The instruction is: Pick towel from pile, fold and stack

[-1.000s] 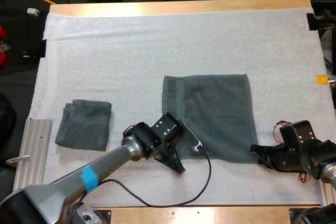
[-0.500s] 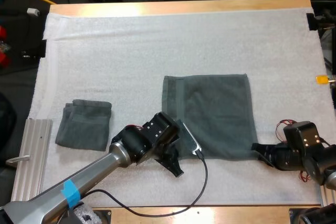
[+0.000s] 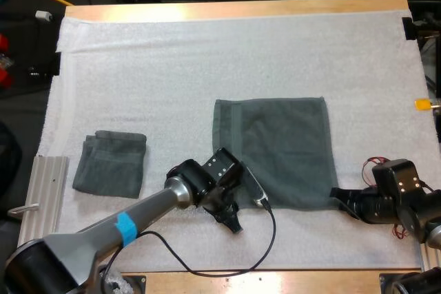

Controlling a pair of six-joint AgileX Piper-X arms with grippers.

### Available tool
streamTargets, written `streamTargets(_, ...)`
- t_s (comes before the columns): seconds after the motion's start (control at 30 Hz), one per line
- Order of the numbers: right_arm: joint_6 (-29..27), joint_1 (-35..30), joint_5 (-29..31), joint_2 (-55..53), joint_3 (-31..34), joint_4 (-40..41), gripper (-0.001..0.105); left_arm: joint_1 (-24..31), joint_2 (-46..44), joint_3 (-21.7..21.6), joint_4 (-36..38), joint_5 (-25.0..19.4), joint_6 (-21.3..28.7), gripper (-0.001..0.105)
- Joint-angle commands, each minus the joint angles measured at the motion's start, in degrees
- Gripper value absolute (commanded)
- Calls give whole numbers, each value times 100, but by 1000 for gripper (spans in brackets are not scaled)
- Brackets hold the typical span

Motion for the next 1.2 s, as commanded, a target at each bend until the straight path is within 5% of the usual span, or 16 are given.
streamTargets(0.0,-41,11,6,-34,-7,4,0,-35,58,-21,-132,8,43,43)
streamTargets(0.27,-41,11,35,-34,-7,4,0,-35,544,-21,-163,8,43,41)
streamTargets(0.47,-41,11,35,-34,-7,-22,0,-35,554,-45,44,8,43,1)
streamTargets(0.73,-41,11,-12,-134,-132,-96,0,-35,-212,-375,568,8,7,0)
streamTargets(1.17,-41,11,-4,-870,-2157,813,0,-35,-2259,-1273,1935,-167,-20,0)
